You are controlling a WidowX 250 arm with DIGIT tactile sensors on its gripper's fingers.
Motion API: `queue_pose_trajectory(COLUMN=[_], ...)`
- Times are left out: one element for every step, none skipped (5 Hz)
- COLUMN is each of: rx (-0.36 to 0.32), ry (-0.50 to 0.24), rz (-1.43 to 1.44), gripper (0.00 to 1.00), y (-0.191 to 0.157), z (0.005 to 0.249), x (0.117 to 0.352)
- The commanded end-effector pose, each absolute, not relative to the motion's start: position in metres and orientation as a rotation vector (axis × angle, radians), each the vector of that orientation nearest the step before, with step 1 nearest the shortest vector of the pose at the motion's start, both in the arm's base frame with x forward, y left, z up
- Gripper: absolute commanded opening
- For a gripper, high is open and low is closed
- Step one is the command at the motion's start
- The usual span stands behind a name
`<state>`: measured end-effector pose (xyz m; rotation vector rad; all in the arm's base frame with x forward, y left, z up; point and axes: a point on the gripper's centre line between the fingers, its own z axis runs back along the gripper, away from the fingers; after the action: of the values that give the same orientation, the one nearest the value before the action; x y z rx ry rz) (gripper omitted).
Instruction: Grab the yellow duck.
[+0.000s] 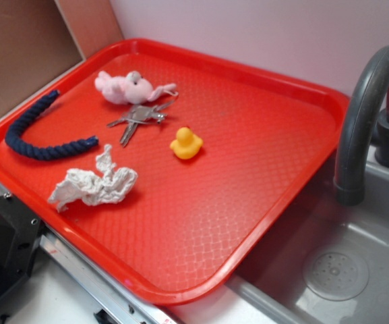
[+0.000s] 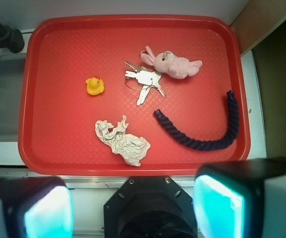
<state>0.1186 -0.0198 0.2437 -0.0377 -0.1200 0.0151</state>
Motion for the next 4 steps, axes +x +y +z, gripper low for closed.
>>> queue_pose_trajectory(rx=[-0.038,-0.048,-0.071,-0.101], ry=[-0.120,-0.115,-0.189,-0.217], rz=[0.015,0.205,0.426,0.498], gripper=[1.00,1.00,1.00,1.00], y=[-0.020,-0.022,-0.028,-0.036], z=[0.244,0.233,0.223,0.213], x=[0.119,0.130,0.144,0.160])
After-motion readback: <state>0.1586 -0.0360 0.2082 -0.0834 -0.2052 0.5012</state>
